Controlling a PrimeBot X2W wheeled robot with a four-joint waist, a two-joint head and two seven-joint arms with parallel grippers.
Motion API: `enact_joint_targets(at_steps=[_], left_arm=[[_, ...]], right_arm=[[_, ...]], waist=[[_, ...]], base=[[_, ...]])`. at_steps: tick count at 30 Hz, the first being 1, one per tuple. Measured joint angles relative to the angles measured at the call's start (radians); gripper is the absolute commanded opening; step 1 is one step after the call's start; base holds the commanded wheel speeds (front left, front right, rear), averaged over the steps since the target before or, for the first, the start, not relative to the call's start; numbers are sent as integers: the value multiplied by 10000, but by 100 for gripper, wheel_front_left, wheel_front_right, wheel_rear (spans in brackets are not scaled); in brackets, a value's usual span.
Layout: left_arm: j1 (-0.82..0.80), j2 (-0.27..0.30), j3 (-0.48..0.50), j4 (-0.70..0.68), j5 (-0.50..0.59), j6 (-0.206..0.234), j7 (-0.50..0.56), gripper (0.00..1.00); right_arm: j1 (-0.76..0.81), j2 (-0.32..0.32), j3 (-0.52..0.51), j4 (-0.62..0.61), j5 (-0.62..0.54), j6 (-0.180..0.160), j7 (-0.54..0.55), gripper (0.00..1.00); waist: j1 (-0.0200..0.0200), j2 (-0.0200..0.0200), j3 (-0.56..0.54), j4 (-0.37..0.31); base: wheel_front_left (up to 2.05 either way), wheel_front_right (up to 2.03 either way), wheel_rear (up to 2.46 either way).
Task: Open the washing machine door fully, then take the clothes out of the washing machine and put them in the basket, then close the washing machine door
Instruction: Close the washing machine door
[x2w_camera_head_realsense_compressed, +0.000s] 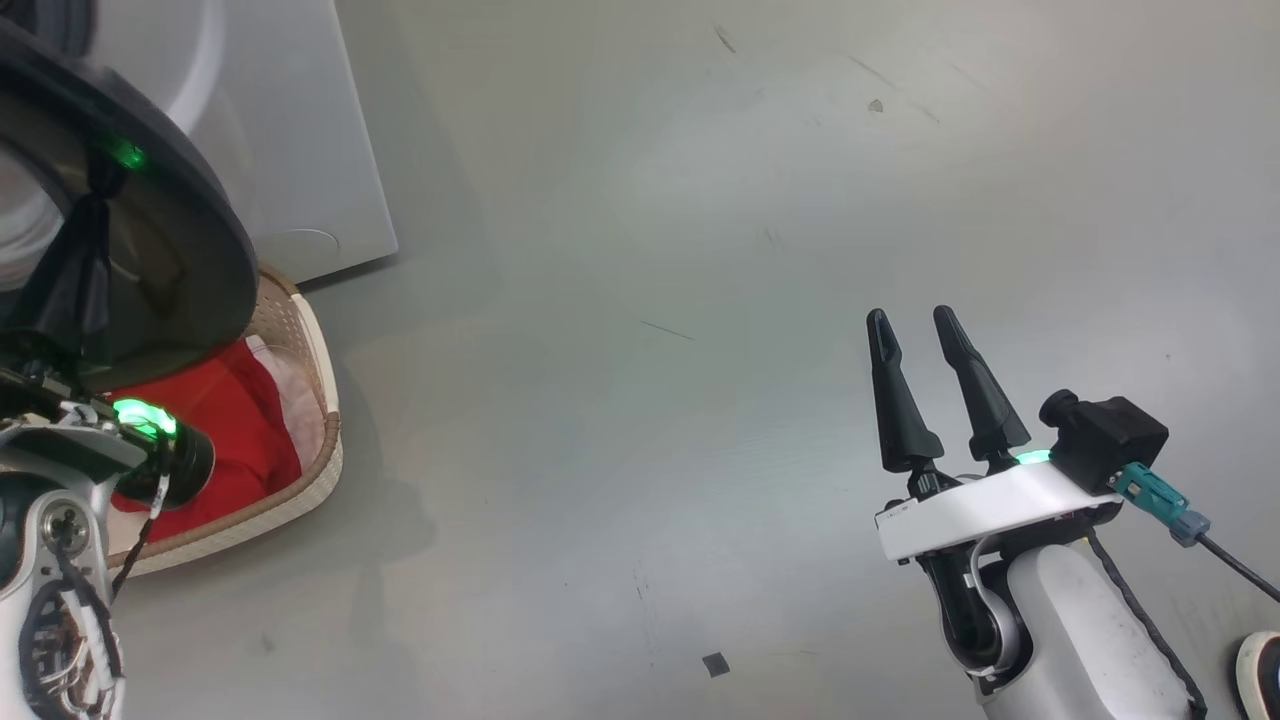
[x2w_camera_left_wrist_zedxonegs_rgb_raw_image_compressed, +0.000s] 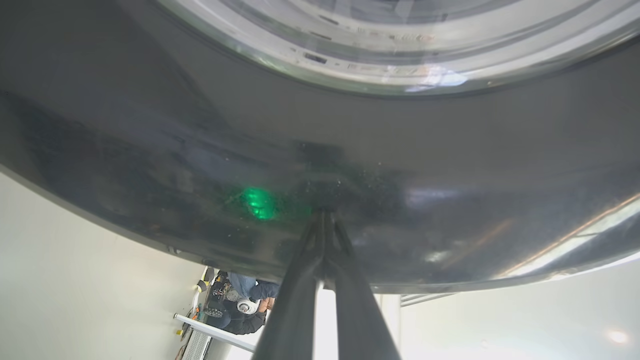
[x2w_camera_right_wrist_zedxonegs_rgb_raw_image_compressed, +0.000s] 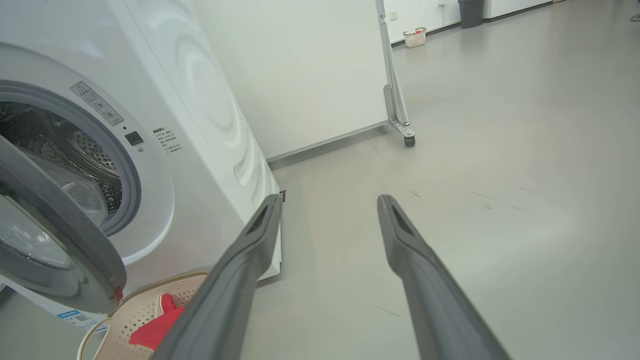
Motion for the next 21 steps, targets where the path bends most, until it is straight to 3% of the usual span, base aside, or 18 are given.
enact_joint_targets(at_steps=[12, 21], left_arm=[[-1107, -255, 109, 811, 157, 0, -945, 0], [-1099, -288, -435, 1181, 577, -81, -788, 0]], right_arm=[[-43, 29, -182, -104, 117, -12, 0, 100], [-43, 44, -575, -221, 88, -102, -50, 100]], waist=[[0, 0, 224, -509], [0, 0, 65, -241]], base=[[0, 0, 0], [0, 0, 0]])
